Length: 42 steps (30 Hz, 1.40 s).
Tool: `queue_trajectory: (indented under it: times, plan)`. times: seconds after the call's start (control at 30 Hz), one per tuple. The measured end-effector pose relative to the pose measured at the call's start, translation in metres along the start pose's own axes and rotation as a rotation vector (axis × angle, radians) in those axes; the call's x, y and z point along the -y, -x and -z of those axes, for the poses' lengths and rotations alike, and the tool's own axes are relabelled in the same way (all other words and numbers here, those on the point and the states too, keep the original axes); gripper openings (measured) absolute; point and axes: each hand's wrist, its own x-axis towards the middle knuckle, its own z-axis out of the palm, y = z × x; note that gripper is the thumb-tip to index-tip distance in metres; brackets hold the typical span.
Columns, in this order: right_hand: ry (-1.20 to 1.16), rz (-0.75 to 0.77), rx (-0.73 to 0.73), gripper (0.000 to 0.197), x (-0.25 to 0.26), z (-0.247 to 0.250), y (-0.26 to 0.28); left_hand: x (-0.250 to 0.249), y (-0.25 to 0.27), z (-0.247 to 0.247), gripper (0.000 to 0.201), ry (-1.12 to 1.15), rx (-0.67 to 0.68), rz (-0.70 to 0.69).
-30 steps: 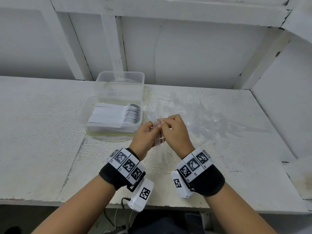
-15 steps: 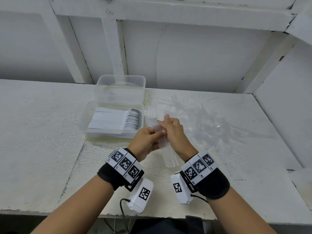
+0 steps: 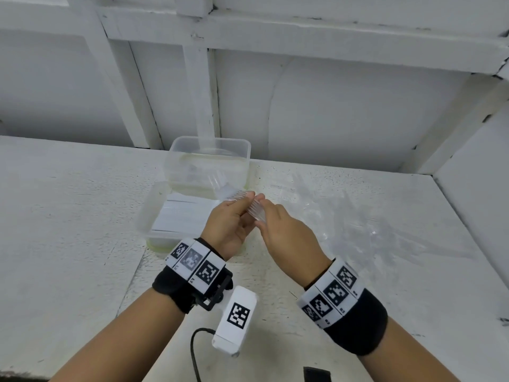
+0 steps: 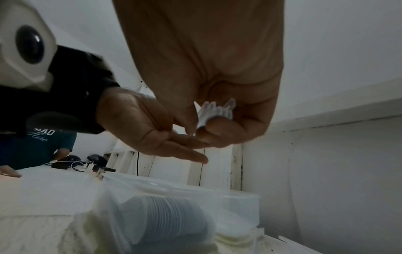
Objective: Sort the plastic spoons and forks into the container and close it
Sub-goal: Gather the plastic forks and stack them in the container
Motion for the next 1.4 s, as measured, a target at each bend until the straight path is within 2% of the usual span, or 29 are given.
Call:
queue_trajectory:
  times: [0.1,0.17,0.33,0.5,0.63,0.7,0.77,0.93,1.2,1.3,1.4]
  plan:
    - [0.003,0.018,0.002,0.048,-0.001,0.008,-0.015,-0.013,-0.006,0.001,0.015,-0.066,0.047,-0.029]
    - [-0.056,0.012,0.002,0.045,-0.003,0.017,-0.028,-0.028,-0.010,0.004,0.018,-0.204,0.101,-0.040]
    - [-0.181,-0.035,0.010,0.037,-0.017,0.047,-0.082,-0.089,-0.031,0.027,0.018,-0.831,0.131,-0.041]
    - [-0.091,-0.007,0.137,0.039,-0.024,0.050,-0.148,-0.159,-0.078,0.063,0.018,-1.150,-0.089,-0.121]
    - [0.027,0.033,0.259,0.039,-0.017,0.026,-0.204,-0.185,-0.119,0.088,0.024,-1.417,-0.246,-0.073]
    - [0.081,0.061,0.310,0.039,-0.014,0.011,-0.227,-0.186,-0.132,0.094,0.019,-1.490,-0.289,-0.024]
    - [0.112,0.079,0.352,0.037,-0.011,-0.004,-0.246,-0.184,-0.145,0.099,0.019,-1.531,-0.297,0.036]
    - [0.214,0.091,0.401,0.031,-0.009,-0.037,-0.270,-0.173,-0.166,0.107,0.023,-1.422,-0.293,0.151]
    - [0.317,0.079,0.477,0.032,-0.011,-0.053,-0.278,-0.170,-0.175,0.116,0.018,-1.389,-0.299,0.144]
    - [0.285,0.065,0.493,0.038,-0.007,-0.053,-0.282,-0.170,-0.175,0.116,0.020,-1.381,-0.298,0.140]
    - [0.231,0.068,0.463,0.033,0.001,-0.054,-0.284,-0.171,-0.175,0.117,0.020,-1.374,-0.290,0.136]
